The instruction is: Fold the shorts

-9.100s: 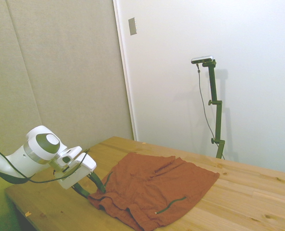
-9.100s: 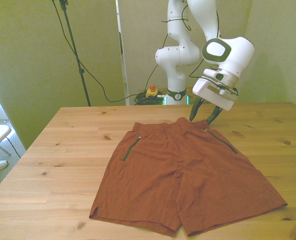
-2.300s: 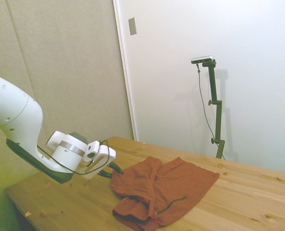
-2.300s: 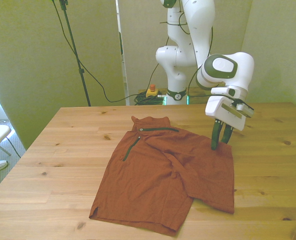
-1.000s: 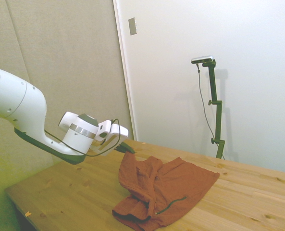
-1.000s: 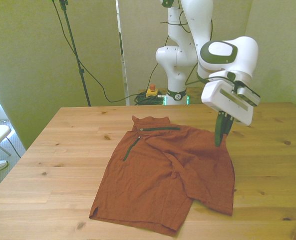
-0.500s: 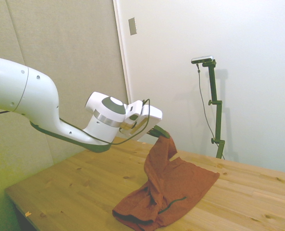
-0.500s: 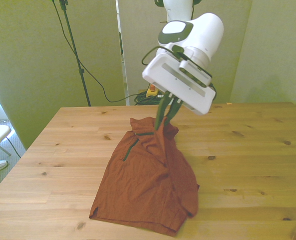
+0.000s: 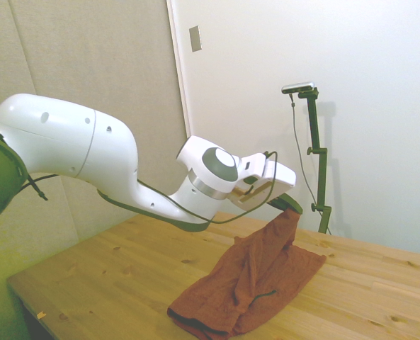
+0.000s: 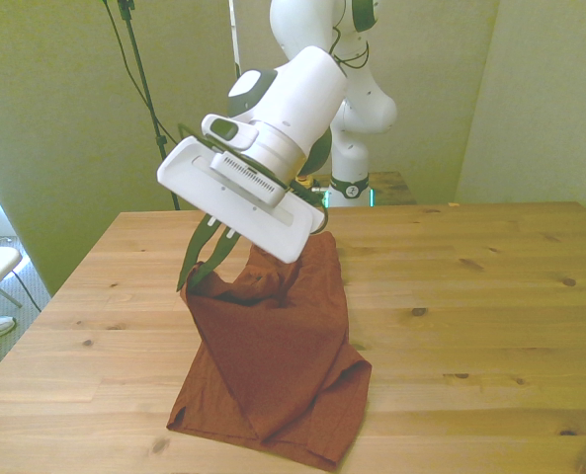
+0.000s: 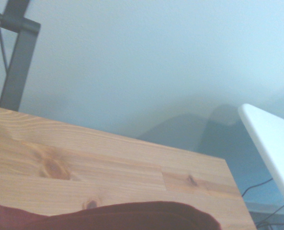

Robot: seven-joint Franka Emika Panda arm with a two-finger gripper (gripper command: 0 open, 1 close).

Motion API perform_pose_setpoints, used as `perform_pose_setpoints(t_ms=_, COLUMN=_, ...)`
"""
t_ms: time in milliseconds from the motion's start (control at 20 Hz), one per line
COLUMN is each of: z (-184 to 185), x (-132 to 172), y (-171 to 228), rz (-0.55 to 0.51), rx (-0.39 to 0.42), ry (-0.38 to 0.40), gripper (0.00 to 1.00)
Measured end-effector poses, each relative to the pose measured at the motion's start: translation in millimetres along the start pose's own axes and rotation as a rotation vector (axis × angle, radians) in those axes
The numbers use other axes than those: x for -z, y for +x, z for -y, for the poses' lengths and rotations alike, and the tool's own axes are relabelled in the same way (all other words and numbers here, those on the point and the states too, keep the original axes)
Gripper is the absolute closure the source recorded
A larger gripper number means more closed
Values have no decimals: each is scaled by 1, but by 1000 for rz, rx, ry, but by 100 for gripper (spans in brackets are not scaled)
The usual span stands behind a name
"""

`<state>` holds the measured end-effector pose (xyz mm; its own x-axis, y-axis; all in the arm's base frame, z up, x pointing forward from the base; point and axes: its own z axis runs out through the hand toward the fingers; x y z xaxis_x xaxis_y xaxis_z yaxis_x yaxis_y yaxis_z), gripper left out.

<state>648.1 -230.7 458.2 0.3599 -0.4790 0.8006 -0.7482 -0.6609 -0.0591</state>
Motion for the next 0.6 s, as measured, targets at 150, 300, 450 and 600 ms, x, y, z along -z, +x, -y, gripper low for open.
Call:
perform_pose_setpoints(t_ms=150, z=-10, x=-11, y=5, rz=22, rx=-38, ry=14, gripper=0)
perform_pose_setpoints(t_ms=300, z=-17, x=-19, y=3, rz=35, rx=-37, ry=13, gripper=0)
perform_pose_setpoints(t_ms=450, z=-17, x=-22, y=1, rz=62, rx=-63, ry=22, gripper=0)
perform_pose_setpoints(t_ms=600, z=-11, x=-4, y=-6, rz=180, rx=-124, ry=72, gripper=0)
